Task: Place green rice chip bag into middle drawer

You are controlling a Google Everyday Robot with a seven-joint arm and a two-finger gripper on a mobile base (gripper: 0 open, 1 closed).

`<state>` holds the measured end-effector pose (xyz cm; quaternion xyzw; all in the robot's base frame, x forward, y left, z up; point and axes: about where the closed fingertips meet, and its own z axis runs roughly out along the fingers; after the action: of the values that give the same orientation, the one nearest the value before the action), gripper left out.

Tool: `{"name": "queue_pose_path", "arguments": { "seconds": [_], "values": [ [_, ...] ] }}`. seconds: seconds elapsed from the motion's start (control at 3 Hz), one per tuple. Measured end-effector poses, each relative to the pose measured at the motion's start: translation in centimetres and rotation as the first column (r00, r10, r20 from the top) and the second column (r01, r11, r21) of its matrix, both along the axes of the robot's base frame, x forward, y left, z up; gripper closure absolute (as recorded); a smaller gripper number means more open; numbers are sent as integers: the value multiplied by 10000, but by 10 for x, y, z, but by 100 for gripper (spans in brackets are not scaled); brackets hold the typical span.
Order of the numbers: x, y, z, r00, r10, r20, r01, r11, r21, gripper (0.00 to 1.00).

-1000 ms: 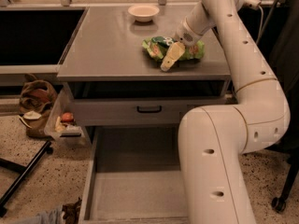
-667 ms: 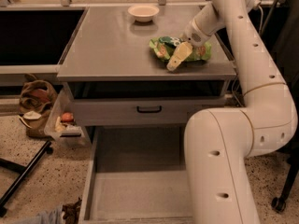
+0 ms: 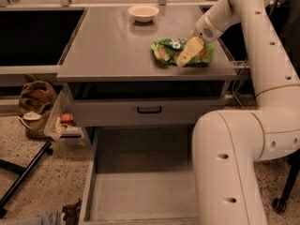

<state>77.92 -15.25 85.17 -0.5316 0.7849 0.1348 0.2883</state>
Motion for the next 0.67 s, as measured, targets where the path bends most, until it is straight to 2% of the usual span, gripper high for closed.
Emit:
{"name": "queue_pose_path", "arguments": {
  "seconds": [0.67],
  "values": [
    [-2, -3, -1, 10000, 57, -27, -58, 9998, -200, 0]
  ]
}}
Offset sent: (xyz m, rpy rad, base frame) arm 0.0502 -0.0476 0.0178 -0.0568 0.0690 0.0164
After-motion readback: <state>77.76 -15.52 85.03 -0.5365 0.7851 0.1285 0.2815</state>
